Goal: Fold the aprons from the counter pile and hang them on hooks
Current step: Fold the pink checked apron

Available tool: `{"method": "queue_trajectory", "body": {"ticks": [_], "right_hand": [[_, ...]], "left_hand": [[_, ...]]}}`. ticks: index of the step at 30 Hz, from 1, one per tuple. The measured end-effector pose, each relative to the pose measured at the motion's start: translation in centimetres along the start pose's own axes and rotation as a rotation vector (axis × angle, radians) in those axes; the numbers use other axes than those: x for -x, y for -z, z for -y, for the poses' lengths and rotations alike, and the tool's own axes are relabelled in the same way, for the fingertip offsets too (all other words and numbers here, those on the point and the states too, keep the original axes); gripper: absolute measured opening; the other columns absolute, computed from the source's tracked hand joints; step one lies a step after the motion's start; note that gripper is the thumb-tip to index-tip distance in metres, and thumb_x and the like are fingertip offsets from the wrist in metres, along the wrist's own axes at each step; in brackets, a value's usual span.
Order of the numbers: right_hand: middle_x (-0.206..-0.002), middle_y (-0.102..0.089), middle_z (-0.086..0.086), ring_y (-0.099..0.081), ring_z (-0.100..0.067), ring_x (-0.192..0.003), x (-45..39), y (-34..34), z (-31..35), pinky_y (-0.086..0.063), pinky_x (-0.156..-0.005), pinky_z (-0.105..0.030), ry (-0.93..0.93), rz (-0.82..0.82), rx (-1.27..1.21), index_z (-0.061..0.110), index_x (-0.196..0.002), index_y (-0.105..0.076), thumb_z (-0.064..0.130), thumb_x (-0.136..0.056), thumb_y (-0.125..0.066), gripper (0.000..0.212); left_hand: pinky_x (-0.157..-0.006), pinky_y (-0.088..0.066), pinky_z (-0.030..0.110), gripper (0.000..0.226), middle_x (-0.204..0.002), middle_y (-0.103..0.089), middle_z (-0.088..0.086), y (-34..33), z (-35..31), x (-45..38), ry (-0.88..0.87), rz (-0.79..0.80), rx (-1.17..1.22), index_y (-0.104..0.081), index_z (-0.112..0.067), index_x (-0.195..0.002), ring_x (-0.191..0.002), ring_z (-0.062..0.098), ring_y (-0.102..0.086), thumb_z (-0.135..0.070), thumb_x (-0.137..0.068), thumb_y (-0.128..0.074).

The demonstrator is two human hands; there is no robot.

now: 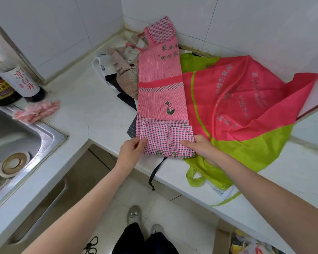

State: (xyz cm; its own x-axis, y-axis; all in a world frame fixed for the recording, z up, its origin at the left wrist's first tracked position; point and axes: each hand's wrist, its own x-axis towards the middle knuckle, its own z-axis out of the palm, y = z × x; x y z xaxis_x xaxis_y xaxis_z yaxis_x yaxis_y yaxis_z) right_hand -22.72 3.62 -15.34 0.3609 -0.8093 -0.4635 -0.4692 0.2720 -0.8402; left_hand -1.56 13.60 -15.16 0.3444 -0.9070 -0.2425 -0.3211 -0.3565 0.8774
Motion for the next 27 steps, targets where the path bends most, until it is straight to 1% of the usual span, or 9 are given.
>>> {"method": "queue_trajectory", "body": {"ticks": [2, 3, 4, 6, 8, 10, 13, 18, 27], "right_hand": [[-0.102, -0.069, -0.011, -0.065, -0.024, -0.093, -0.4, -0.3, -0.3, -0.05, -0.087, -0.04, -0.004, -0.05, -0.014, 0.0, -0.099, -0.066, 0.022, -0.092, -0.059, 0.024], [-0.088, -0.068, -0.009, -0.064, -0.022, -0.082, -0.5, -0.5, -0.4, -0.05, -0.075, -0.037, -0.01, -0.088, 0.008, 0.003, -0.085, -0.064, 0.028, -0.094, -0.056, 0.028], [-0.071, -0.059, -0.004, -0.056, -0.017, -0.067, -0.5, -0.7, -0.3, -0.042, -0.06, -0.033, -0.02, -0.117, 0.07, 0.009, -0.069, -0.057, 0.033, -0.095, -0.053, 0.036], [-0.055, -0.035, 0.0, -0.034, -0.013, -0.052, -0.6, -1.1, -0.3, -0.021, -0.049, -0.03, -0.049, -0.162, 0.207, 0.016, -0.056, -0.035, 0.039, -0.097, -0.046, 0.049], [-0.053, -0.027, 0.001, -0.027, -0.013, -0.049, -0.6, -1.3, -0.1, -0.015, -0.048, -0.031, -0.066, -0.168, 0.273, 0.018, -0.055, -0.027, 0.042, -0.098, -0.043, 0.052], [-0.053, -0.024, 0.001, -0.025, -0.013, -0.048, -0.4, -1.5, 0.1, -0.014, -0.048, -0.031, -0.054, -0.161, 0.31, 0.018, -0.055, -0.025, 0.043, -0.097, -0.043, 0.052], [-0.053, -0.023, 0.001, -0.024, -0.013, -0.048, -0.4, -1.5, 0.0, -0.014, -0.049, -0.031, -0.06, -0.159, 0.348, 0.019, -0.056, -0.023, 0.043, -0.097, -0.044, 0.052], [-0.054, -0.026, 0.0, -0.027, -0.015, -0.049, -0.7, -1.6, 0.2, -0.015, -0.05, -0.034, -0.096, -0.151, 0.416, 0.017, -0.057, -0.025, 0.044, -0.098, -0.041, 0.052], [-0.055, -0.027, 0.0, -0.027, -0.016, -0.048, -0.8, -1.9, 0.3, -0.014, -0.049, -0.033, -0.118, -0.14, 0.494, 0.016, -0.057, -0.025, 0.045, -0.099, -0.037, 0.053]], "left_hand": [[-0.066, -0.033, 0.029, 0.046, -0.075, -0.055, 0.011, -0.3, 0.5, 0.3, 0.051, -0.025, 0.01, -0.059, 0.01, -0.084, -0.069, 0.02, -0.046, -0.031, -0.098, -0.044], [-0.065, -0.035, 0.026, 0.044, -0.075, -0.057, 0.007, -0.4, 0.9, 0.5, 0.067, -0.017, 0.001, -0.061, 0.006, -0.084, -0.069, 0.018, -0.049, -0.032, -0.097, -0.045], [-0.065, -0.038, 0.021, 0.037, -0.079, -0.061, 0.002, -0.3, 1.1, 0.8, 0.08, 0.002, -0.018, -0.063, -0.001, -0.086, -0.07, 0.015, -0.053, -0.033, -0.097, -0.046], [-0.07, -0.043, 0.016, 0.023, -0.094, -0.065, -0.004, 0.1, 1.0, 1.0, 0.12, 0.06, -0.064, -0.061, -0.014, -0.102, -0.079, 0.01, -0.06, -0.033, -0.096, -0.049], [-0.079, -0.048, 0.026, 0.028, -0.108, -0.064, 0.001, 0.6, 0.7, 0.3, 0.133, 0.062, -0.023, -0.051, -0.017, -0.12, -0.092, 0.018, -0.062, -0.028, -0.095, -0.052], [-0.079, -0.047, 0.029, 0.035, -0.108, -0.059, -0.001, 1.0, -0.2, -0.7, 0.061, -0.005, -0.031, -0.043, -0.017, -0.127, -0.094, 0.019, -0.06, -0.02, -0.093, -0.056], [-0.077, -0.042, 0.025, 0.03, -0.098, -0.058, -0.004, 1.2, -1.0, -2.0, -0.05, -0.09, -0.147, -0.05, -0.013, -0.118, -0.086, 0.015, -0.057, -0.015, -0.09, -0.061], [-0.076, -0.042, 0.017, 0.015, -0.097, -0.061, 0.0, 1.0, -1.0, -2.7, -0.063, -0.154, -0.207, -0.06, -0.007, -0.104, -0.085, 0.011, -0.056, -0.007, -0.09, -0.06], [-0.071, -0.044, 0.026, 0.012, -0.097, -0.057, 0.006, 1.3, 0.3, -2.5, -0.167, -0.168, -0.491, -0.058, -0.006, -0.101, -0.078, 0.019, -0.056, -0.01, -0.089, -0.06]]}}
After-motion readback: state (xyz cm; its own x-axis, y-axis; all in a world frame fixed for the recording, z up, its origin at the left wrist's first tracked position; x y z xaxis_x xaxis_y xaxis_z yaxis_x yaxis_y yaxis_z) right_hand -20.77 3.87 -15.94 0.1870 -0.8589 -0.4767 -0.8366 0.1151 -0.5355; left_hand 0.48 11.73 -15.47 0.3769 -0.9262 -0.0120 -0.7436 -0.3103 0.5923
